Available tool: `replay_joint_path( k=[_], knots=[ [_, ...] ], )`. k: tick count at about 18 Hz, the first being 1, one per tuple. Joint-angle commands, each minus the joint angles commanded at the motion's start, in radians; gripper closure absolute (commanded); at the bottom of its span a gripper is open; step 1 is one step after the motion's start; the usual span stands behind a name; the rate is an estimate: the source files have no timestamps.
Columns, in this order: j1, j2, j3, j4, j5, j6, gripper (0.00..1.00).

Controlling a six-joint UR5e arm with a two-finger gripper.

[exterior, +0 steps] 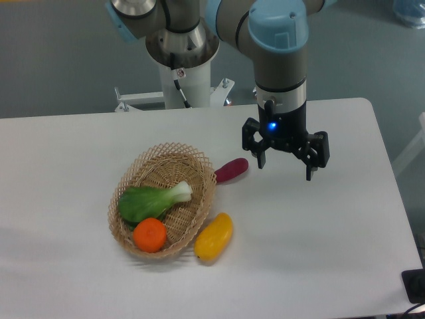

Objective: Pick up the orange from the basket
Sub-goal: 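Move the open gripper over the wicker basket toward the orange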

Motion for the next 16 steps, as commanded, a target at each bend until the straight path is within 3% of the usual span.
replay_joint_path(
  k=[8, 11, 16],
  knots=[
    [-0.012, 0.000, 0.003, 0.000, -0.002, -0.012, 0.00],
    [-0.023, 0.000, -0.001, 0.005, -0.017, -0.118, 0.00],
    [-0.103, -0.020, -0.012, 0.032, -0.018, -0.296, 0.00]
  ],
)
